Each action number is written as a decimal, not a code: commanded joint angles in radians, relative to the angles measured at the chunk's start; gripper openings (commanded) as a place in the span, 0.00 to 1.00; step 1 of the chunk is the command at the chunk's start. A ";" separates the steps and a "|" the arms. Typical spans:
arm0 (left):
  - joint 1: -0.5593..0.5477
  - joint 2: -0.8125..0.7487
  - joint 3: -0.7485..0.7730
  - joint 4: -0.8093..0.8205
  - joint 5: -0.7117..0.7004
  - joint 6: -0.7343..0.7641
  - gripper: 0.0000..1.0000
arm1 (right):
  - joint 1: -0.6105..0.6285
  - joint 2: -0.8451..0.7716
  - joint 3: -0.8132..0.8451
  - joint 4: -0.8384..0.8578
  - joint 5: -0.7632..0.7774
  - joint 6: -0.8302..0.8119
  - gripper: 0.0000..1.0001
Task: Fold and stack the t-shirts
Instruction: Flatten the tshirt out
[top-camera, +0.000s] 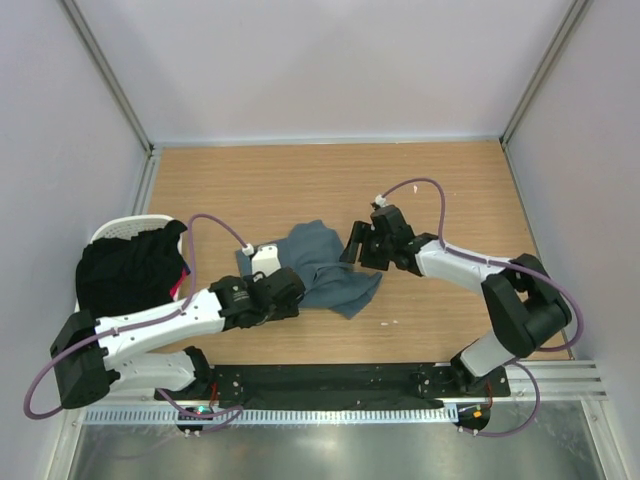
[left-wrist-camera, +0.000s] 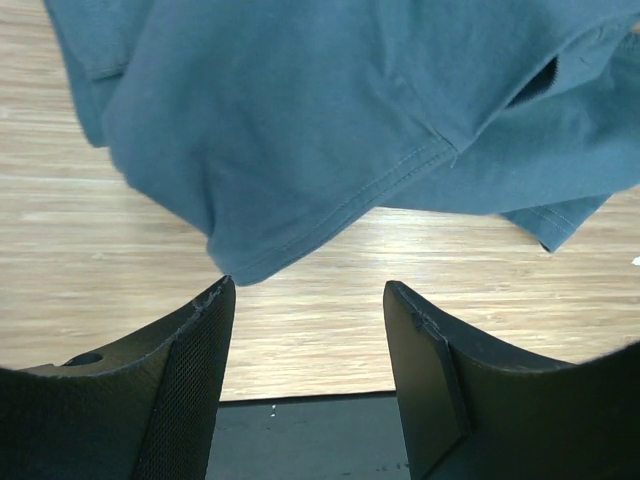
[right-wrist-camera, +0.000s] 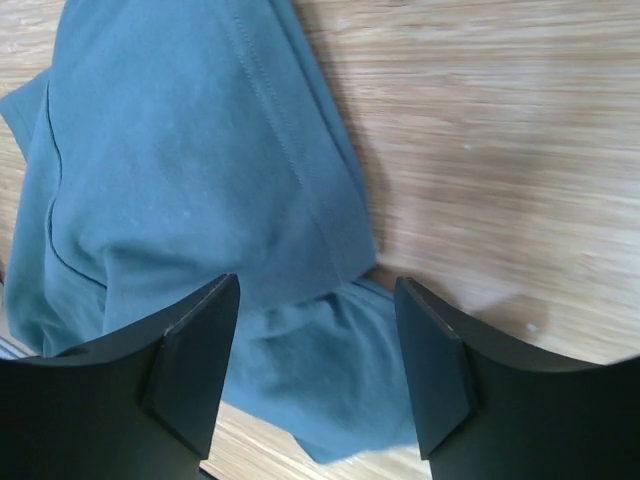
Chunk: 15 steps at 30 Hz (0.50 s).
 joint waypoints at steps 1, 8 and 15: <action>-0.017 0.029 0.019 0.063 -0.044 0.025 0.62 | 0.027 0.051 0.057 0.069 0.014 0.057 0.68; -0.017 0.027 -0.024 0.121 -0.058 0.025 0.63 | 0.041 0.114 0.065 0.105 0.058 0.110 0.54; -0.017 -0.018 -0.066 0.127 -0.083 0.021 0.64 | 0.042 0.106 0.105 0.111 0.092 0.114 0.05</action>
